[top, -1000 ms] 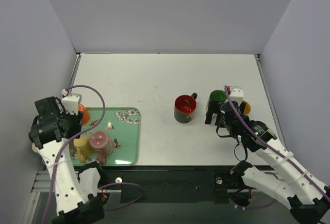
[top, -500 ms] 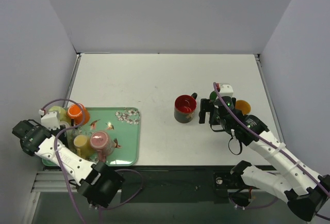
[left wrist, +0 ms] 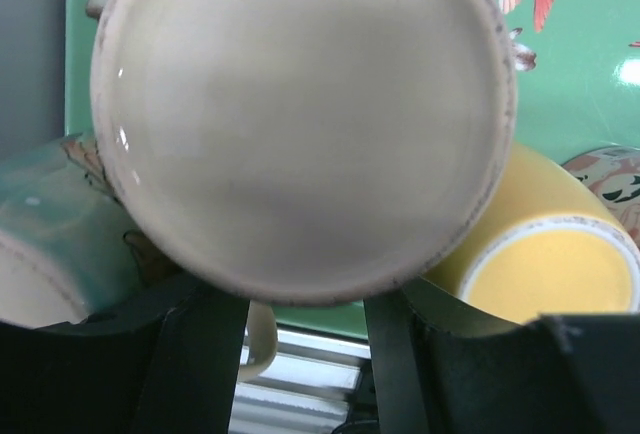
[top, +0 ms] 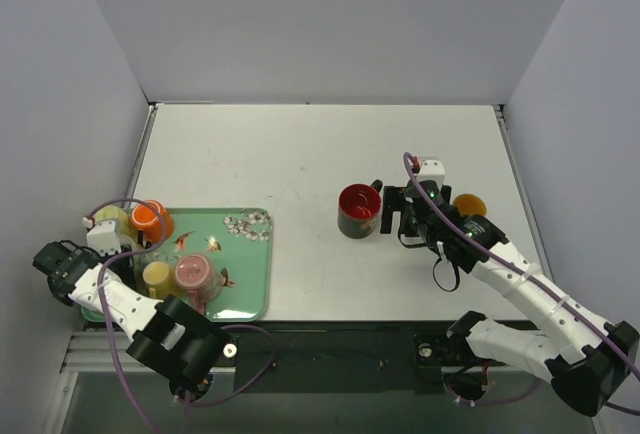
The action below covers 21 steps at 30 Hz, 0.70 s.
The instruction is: Turn the mug right side up
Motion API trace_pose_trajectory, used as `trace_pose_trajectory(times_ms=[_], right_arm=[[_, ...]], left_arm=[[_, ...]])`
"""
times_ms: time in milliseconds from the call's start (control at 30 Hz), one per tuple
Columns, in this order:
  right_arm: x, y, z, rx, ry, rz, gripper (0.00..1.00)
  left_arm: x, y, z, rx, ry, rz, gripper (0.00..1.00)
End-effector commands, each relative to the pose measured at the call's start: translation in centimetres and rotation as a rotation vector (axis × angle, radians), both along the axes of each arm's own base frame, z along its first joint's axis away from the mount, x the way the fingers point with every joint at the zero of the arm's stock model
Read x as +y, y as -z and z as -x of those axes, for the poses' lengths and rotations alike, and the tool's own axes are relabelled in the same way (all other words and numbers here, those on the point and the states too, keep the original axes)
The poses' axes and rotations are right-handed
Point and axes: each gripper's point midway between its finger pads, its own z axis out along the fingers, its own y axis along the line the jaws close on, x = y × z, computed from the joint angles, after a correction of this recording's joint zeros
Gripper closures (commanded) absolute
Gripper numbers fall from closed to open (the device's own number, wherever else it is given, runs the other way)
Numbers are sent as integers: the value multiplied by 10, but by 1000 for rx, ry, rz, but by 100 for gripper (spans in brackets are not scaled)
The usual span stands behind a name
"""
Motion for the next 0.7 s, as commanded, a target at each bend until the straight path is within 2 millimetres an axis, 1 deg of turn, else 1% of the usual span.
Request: trace_pose_trajectory(times_ms=[0, 67, 133, 167, 200, 233, 267, 300, 333, 367, 400, 467, 500, 533, 600, 633, 667], right_arm=[[5, -13, -12, -28, 42, -18, 13], [8, -14, -13, -35, 43, -32, 14], [6, -17, -14, -47, 50, -30, 14], [5, -18, -13, -48, 50, -24, 14], [5, -20, -13, -55, 52, -22, 14], [3, -21, -12, -50, 55, -17, 14], [3, -23, -11, -57, 55, -20, 14], [2, -26, -9, -61, 54, -20, 14], [1, -27, -8, -63, 54, -18, 14], [1, -30, -7, -71, 53, -18, 14], [0, -31, -6, -71, 52, -16, 14], [-1, -34, -5, -80, 53, -14, 14], [-1, -38, -5, -88, 52, -16, 14], [-1, -39, -6, -91, 50, -15, 14], [0, -43, -6, -98, 47, -18, 14], [1, -44, -6, -98, 39, -18, 14], [3, -49, -7, -108, 33, -27, 14]], left_arm=[[8, 4, -18, -72, 63, -10, 44], [9, 10, -19, -68, 64, 0, 44], [12, 15, -21, -69, 55, 0, 45], [13, 16, -21, -71, 54, -3, 49], [14, 17, -22, -75, 54, -4, 51], [14, 17, -23, -80, 50, 2, 59], [14, 15, -24, -83, 48, 2, 71], [14, 11, -24, -86, 44, 6, 77], [13, 8, -25, -92, 47, 5, 90], [11, 2, -25, -93, 48, 9, 96], [10, -5, -26, -107, 54, 4, 100], [7, -20, -30, -142, 62, -8, 100], [9, -33, -32, -168, 57, -32, 100], [10, -40, -34, -185, 47, -40, 100], [17, -74, -38, -235, 39, -115, 100], [14, -83, -37, -244, 38, -131, 100], [18, -100, -38, -264, 27, -163, 100]])
